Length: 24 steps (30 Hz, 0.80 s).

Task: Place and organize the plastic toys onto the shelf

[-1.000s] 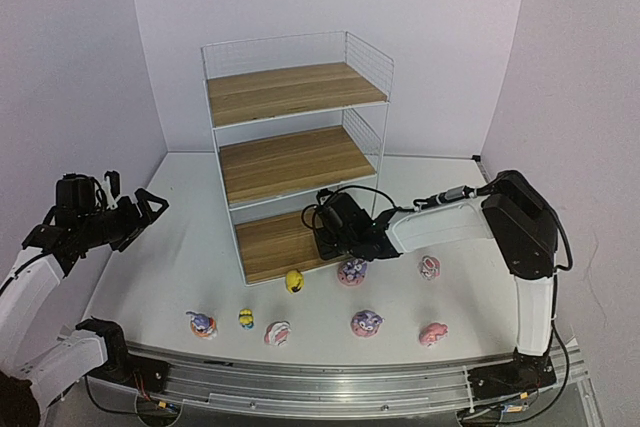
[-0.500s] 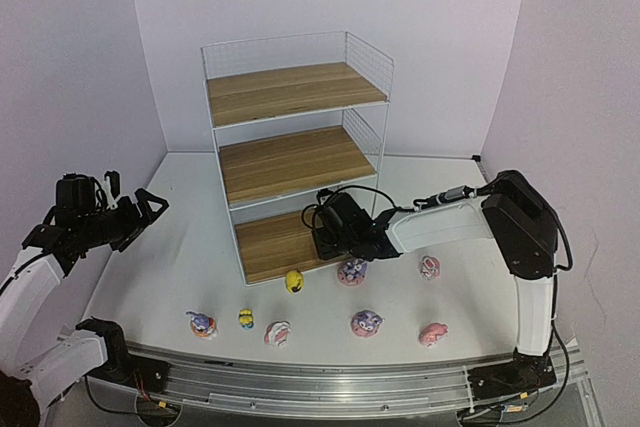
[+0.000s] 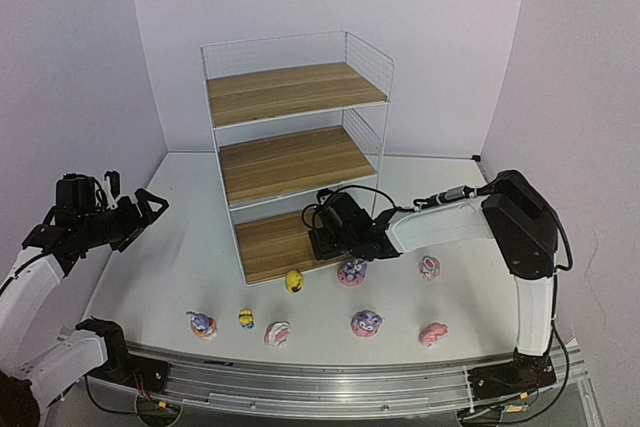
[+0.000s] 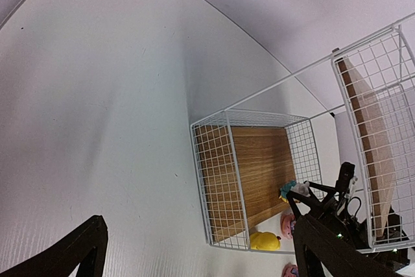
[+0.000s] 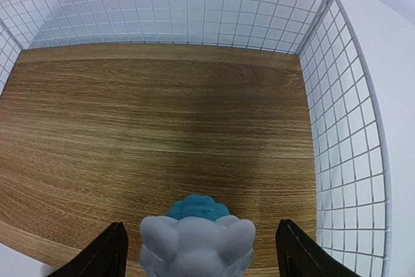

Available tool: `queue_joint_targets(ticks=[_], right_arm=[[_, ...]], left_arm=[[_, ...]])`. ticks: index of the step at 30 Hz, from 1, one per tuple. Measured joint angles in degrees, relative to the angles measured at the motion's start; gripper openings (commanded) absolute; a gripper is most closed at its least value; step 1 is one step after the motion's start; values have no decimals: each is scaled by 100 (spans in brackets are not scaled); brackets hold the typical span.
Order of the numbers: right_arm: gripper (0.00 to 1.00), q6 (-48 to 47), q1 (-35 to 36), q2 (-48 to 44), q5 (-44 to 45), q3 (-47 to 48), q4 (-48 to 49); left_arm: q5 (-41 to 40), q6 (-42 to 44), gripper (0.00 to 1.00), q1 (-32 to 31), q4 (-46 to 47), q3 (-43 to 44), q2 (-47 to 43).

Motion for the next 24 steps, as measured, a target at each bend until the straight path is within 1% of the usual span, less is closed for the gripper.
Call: queue_joint_targets(ticks=[3, 6, 8, 12, 19, 24], right_arm=[[89, 7, 0, -32, -17, -30, 5], [94, 16, 0, -142, -95, -137, 9], [96, 37, -1, -259, -137, -225, 6], [98, 58, 0, -506, -254, -358, 4], [98, 81, 40, -891, -434, -626, 37], [98, 79, 321, -1225, -397, -914, 26]], left_arm=[[2, 0, 100, 1, 0, 0, 0], [2, 0, 100, 0, 0, 0, -6], [2, 0, 100, 1, 0, 0, -12], [2, 0, 100, 0, 0, 0, -15], [4, 0, 100, 2, 0, 0, -15], [4, 0, 100, 0, -2, 0, -20]])
